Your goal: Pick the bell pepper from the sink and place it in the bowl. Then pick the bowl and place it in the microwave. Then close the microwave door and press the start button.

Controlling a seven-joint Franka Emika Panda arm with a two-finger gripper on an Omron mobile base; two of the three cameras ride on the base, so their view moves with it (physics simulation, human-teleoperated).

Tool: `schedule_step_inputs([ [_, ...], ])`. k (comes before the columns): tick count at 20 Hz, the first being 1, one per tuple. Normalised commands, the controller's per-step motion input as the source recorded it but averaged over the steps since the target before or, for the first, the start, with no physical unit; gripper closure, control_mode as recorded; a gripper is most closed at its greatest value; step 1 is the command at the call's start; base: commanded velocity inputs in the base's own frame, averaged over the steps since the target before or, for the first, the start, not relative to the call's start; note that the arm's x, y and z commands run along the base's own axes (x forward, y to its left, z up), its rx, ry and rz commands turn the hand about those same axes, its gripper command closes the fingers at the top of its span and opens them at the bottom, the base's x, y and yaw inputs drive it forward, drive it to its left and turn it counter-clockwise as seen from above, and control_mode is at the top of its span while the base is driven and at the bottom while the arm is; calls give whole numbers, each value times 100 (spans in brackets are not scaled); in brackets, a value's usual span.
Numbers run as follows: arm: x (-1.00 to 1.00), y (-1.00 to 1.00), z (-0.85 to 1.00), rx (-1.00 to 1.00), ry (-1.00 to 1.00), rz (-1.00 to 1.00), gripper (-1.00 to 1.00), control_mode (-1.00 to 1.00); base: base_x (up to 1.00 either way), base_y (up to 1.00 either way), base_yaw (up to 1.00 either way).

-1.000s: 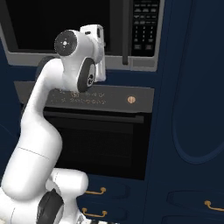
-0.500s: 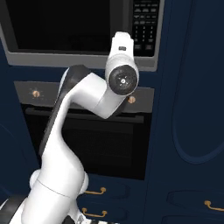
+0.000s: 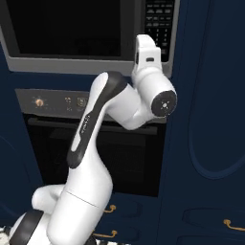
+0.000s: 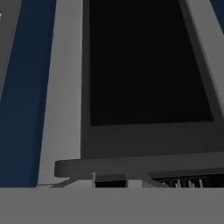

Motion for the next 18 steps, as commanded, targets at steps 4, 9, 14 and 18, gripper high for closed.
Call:
schedule_step_inputs([
  [4,58,-19,7,1,-14,0,100,-100,0,0,0],
  [9,52,-30,0,2,-5,0,100,-100,0,0,0],
  [14,63,-13,0,2,0,0,100,-100,0,0,0],
  [18,56,-3,0,1,0,0,100,-100,0,0,0],
])
